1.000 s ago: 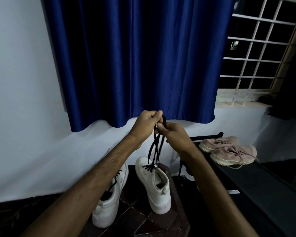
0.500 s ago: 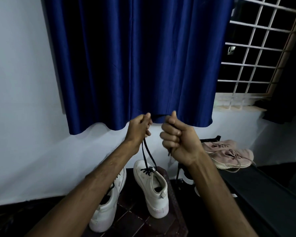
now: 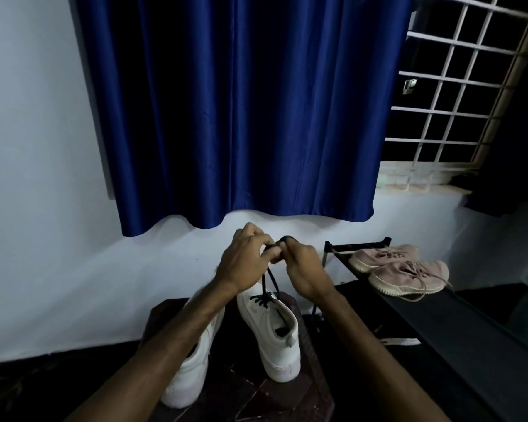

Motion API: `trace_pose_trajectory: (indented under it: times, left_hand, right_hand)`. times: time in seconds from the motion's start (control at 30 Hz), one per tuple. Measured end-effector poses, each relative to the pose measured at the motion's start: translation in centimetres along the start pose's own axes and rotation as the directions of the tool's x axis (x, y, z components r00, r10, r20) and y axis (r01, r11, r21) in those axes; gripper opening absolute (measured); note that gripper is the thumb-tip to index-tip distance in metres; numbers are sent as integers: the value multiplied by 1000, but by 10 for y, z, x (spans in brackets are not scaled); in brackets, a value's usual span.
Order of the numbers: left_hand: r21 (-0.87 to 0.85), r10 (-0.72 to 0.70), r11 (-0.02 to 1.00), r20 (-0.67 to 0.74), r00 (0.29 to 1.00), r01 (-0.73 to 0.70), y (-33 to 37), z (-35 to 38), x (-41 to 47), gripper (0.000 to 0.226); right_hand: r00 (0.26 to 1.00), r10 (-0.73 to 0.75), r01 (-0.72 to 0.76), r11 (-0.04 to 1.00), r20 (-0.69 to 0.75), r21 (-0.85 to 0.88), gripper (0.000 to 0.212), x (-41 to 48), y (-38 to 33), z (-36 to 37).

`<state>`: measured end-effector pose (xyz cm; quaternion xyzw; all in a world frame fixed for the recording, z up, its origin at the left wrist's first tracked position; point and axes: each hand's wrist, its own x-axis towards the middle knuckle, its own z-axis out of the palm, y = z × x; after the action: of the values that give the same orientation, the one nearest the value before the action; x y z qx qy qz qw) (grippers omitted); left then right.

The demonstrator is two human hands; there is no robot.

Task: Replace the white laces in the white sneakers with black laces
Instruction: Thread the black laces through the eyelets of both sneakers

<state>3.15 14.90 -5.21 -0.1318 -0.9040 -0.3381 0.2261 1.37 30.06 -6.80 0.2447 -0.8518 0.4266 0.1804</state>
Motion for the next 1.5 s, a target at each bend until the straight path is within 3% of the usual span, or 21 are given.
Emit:
trace_pose_trajectory:
  times: [0.07,0.13,0.2,0.3,0.37,0.43,0.5,0.53,0.7,0.83,0.93,1.07,1.1,1.17,1.2,1.23,1.3,1.5]
  left_hand:
    - [-69,29,997,-87,996,-35,2,5,-3,19]
    - [-104,28,994,-122,992,-41,2,8,-3,18]
    - [-125,23,991,-124,992,-38,3,9,-5,19]
    - [-309,-83,951,-198,977,18,5,19,-21,26]
    - [-320,-167,942,-173,971,105,-3,29,-38,35]
    - [-86,-192,976,85,978,199,-17,43,-54,41]
    - [101,-288,957,344,894,270,-20,57,-66,51]
    - [129,-336,942,370,867,310,-16,63,-69,57]
    - [298,-448,876,213,869,379,-6,80,-63,51]
    - [442,-361,861,181,915,253,8,82,-61,45]
    - [382,-368,875,125,921,298,9,80,-61,36]
    - [269,-328,919,117,937,288,-3,61,-65,20]
    - [232,-317,931,127,940,282,-5,56,-65,18]
    - [199,-286,947,159,945,253,-6,47,-66,17]
    - [196,-274,951,180,945,238,-6,45,-66,18]
    - [197,-278,951,196,940,240,-9,44,-65,17]
    - [202,-294,947,223,929,251,-14,46,-63,14]
    - [176,-309,948,290,906,266,-23,43,-64,18]
  right_hand:
    - [988,152,-142,919,1,368,28,-13,-7,12]
    - [958,284,-223,668,35,709,32,-20,-17,25]
    - [938,341,-232,483,63,844,38,-24,-20,34]
    - [889,458,-257,485,8,836,44,-24,-14,37]
    - [823,567,-256,417,-30,872,43,-20,-11,34]
    - [769,638,-234,337,-39,912,43,-15,-5,29]
    - [733,680,-238,294,-27,926,43,-12,-3,28]
    - [724,690,-246,272,-11,930,43,-12,-3,29]
    - [713,692,-243,91,114,966,43,-16,-14,32]
    - [705,685,-245,-6,183,969,43,-29,-13,26]
    - [693,694,-296,27,195,955,41,-45,-3,26]
    - [711,662,-502,242,237,830,37,-61,17,27]
    - [722,644,-568,343,253,748,37,-59,17,25]
    - [769,562,-638,651,304,410,37,-53,12,23]
    - [791,492,-568,811,362,140,34,-50,8,24]
    - [791,423,-411,903,442,-128,28,-47,4,27]
    - [756,335,-94,906,562,-413,19,-43,-2,32]
    - [646,358,138,814,674,-565,19,-34,6,31]
